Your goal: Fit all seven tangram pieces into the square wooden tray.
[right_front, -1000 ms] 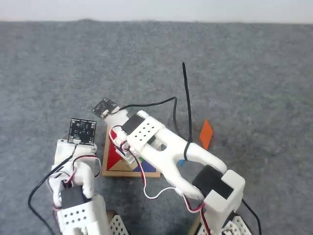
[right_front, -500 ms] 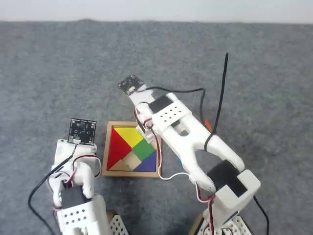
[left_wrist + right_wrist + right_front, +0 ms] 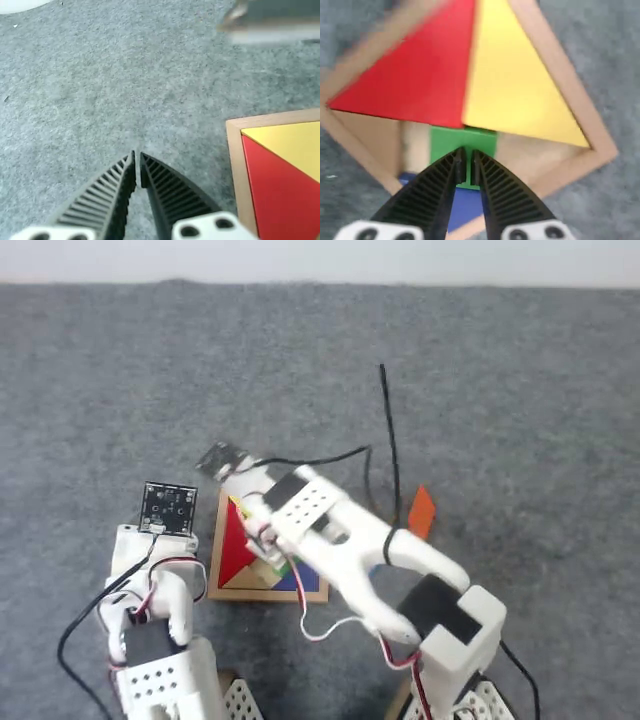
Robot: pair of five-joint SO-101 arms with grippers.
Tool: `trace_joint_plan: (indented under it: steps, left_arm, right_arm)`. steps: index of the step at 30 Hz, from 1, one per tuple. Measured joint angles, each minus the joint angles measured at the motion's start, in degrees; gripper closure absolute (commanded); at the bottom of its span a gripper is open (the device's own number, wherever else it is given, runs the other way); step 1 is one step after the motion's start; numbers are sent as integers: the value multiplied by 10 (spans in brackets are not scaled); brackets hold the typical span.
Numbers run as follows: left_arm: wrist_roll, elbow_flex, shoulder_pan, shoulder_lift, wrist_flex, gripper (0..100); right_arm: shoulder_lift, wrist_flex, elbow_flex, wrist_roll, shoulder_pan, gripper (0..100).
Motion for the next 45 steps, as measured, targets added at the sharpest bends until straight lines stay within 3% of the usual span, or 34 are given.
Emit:
trace_joint_plan:
  steps: [9,15,24,36,40,45]
  left_arm:
    - [0,0,0,0,0,984]
    - [0,0,0,0,0,984]
    - [0,0,0,0,0,984]
    - [0,0,0,0,0,984]
    - [0,0,0,0,1,984]
    - [0,0,0,0,1,984]
  right_arm:
    - [-11,11,1,1,-6,979]
    - [-87,34,11,1,53,976]
    - [-35,-33,62,23,78,979]
    - [-7,-33,55,25,-29,979]
    - [-26,-7,55,28,-7,976]
    - [-153,70,55,55,65,969]
